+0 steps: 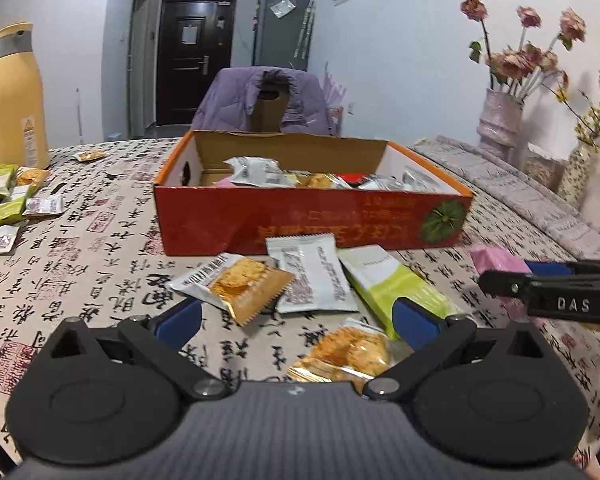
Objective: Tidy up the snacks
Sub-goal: 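Grasp the pink packet with the right tool while the left tool reaches a gold cookie packet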
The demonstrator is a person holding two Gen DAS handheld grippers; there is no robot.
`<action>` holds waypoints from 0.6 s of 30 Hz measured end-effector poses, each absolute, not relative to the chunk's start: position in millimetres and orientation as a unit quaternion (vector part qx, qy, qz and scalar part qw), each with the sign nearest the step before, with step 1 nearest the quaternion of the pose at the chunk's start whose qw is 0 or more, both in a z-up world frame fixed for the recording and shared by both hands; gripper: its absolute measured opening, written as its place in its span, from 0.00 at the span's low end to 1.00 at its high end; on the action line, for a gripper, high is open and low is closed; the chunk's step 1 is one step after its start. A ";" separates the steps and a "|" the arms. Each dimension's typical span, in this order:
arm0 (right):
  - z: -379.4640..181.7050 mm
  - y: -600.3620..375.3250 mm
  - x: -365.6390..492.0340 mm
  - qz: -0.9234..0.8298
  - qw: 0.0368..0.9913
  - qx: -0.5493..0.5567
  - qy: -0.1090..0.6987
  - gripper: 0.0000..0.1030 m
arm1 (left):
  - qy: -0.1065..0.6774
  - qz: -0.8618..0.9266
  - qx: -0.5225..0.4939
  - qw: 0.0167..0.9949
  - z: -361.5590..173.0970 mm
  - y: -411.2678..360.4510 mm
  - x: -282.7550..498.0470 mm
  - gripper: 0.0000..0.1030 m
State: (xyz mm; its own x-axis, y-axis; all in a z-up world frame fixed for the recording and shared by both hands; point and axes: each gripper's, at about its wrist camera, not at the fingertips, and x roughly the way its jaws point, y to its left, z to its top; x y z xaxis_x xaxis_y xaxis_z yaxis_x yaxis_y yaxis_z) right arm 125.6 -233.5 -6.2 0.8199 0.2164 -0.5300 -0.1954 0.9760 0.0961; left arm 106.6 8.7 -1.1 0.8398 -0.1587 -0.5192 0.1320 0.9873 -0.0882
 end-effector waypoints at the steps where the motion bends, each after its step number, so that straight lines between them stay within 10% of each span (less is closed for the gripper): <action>1: -6.1 -234.2 124.4 0.108 0.954 0.019 0.279 0.59 | 0.274 -0.077 -0.023 0.958 -1.4 6.9 105.8 1.00; 18: -9.9 -246.9 114.2 0.103 0.954 0.031 0.278 0.59 | 0.297 -0.116 0.026 0.947 -12.4 -24.5 104.3 1.00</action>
State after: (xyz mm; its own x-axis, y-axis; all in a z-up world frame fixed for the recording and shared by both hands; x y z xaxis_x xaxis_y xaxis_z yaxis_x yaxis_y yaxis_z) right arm 114.2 -246.9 -9.9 0.8239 0.2128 -0.5252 -0.1786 0.9771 0.1157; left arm 104.3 -24.5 -12.4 0.7966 -0.2042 -0.5691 0.2350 0.9718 -0.0197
